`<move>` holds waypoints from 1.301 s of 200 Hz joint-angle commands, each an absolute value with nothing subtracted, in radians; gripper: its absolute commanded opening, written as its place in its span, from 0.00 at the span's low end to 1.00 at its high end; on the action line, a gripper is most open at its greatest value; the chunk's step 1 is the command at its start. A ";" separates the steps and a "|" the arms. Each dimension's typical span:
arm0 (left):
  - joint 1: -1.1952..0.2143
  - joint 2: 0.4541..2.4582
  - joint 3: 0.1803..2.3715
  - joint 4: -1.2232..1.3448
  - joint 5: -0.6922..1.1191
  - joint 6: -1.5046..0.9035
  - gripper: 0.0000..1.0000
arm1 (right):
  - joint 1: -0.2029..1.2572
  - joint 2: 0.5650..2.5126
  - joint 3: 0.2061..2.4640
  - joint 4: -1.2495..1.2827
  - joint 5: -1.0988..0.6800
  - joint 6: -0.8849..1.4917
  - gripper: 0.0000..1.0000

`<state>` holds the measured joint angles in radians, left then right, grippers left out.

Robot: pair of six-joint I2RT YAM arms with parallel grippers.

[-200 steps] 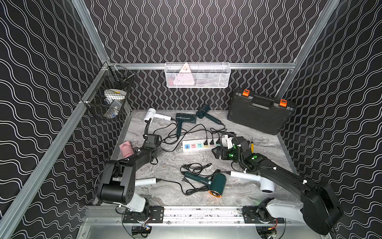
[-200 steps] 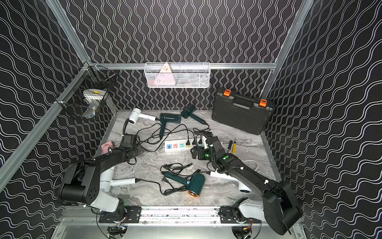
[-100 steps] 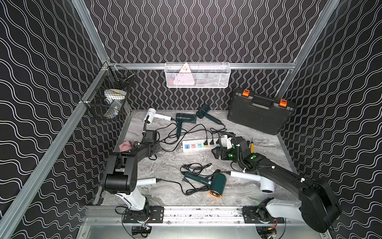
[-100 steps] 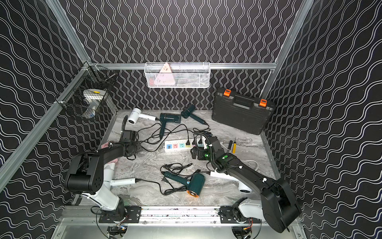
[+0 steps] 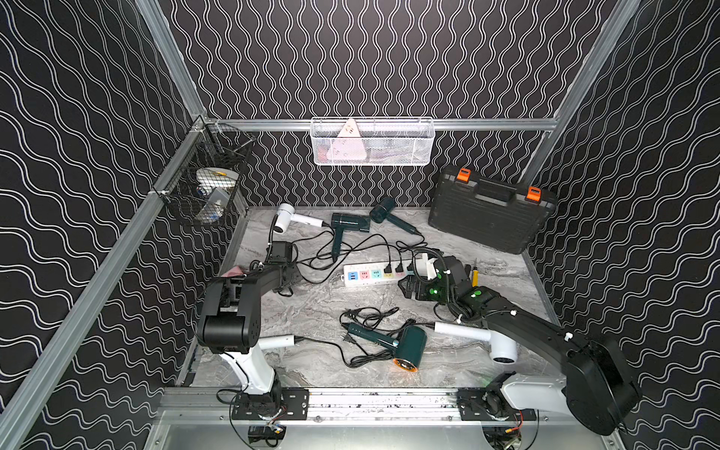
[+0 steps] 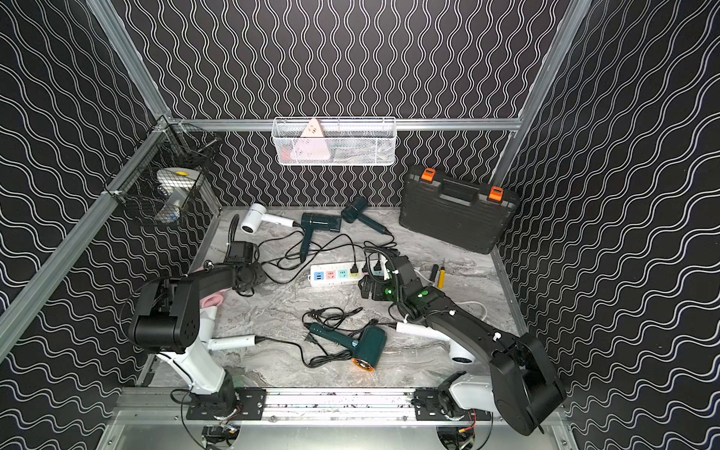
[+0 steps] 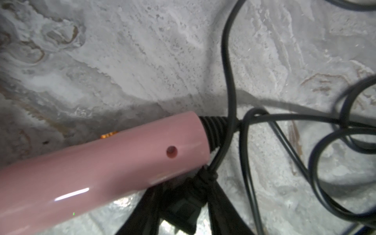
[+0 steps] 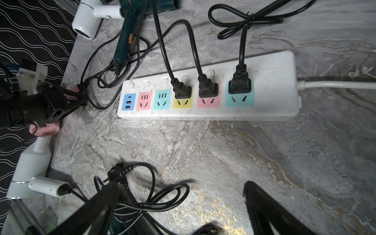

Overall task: Charge the blow dryers
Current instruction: Pick up the plug from the center of the board.

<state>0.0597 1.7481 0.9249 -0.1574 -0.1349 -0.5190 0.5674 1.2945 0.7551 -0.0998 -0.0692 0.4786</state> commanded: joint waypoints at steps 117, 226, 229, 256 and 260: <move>-0.081 1.622 0.879 -0.196 -0.146 -0.517 0.29 | 0.566 1.322 0.800 -0.137 -0.084 0.494 1.00; -0.335 1.410 0.882 -0.118 -0.174 -0.486 0.29 | 0.555 1.334 0.944 -0.254 -0.183 0.511 1.00; -0.342 1.402 0.875 -0.107 -0.172 -0.483 0.29 | 0.554 1.337 0.952 -0.259 -0.191 0.512 0.99; -0.408 1.324 0.788 0.019 -0.151 -0.444 0.29 | 0.546 1.369 1.034 -0.332 -0.269 0.523 0.98; -0.418 1.309 0.775 0.039 -0.146 -0.440 0.29 | 0.546 1.374 1.048 -0.342 -0.278 0.525 0.97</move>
